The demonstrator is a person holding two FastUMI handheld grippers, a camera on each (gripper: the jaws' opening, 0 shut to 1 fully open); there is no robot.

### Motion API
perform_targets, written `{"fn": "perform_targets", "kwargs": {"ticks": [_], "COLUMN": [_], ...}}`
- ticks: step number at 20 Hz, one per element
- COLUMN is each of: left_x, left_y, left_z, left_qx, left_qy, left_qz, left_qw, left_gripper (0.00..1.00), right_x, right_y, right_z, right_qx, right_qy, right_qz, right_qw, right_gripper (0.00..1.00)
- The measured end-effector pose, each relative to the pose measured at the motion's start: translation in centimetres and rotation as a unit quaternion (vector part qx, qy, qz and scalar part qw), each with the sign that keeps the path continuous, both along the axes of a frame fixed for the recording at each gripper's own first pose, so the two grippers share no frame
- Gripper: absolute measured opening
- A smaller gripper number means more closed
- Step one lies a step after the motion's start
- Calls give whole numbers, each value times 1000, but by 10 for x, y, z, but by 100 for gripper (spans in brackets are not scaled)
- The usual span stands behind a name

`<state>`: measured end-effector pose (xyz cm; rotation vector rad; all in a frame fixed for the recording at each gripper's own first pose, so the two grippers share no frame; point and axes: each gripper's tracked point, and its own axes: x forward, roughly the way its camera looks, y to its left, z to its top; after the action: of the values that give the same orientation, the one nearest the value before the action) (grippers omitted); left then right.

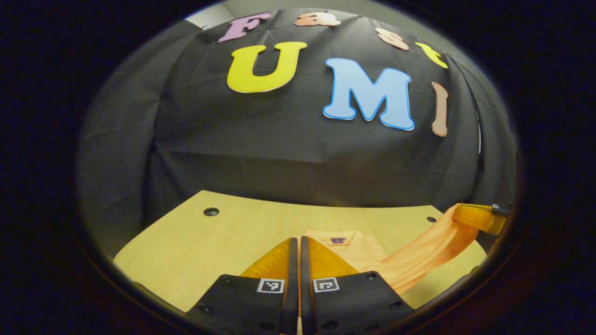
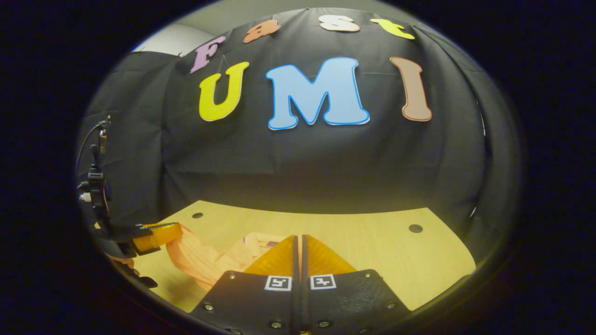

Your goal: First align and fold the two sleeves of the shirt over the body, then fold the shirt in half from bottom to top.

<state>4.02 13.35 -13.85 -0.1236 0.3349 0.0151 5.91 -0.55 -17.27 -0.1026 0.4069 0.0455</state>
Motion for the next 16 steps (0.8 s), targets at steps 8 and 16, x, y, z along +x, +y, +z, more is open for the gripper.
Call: {"fn": "perform_targets", "kwargs": {"ticks": [8,16], "left_x": [86,132], "left_y": [-15,6], "left_z": [-6,-52], "left_qx": [55,99], "left_qy": [-30,-33], "left_qz": [-3,11], "left_qw": [998,995], "left_gripper": [9,7], "right_x": [84,129], "right_y": [-24,-62], "right_z": [-47,-88], "right_qx": [29,49], "right_qy": [0,-3], "right_qz": [-37,-76], "right_qw": [999,996], "right_gripper": [0,0]}}
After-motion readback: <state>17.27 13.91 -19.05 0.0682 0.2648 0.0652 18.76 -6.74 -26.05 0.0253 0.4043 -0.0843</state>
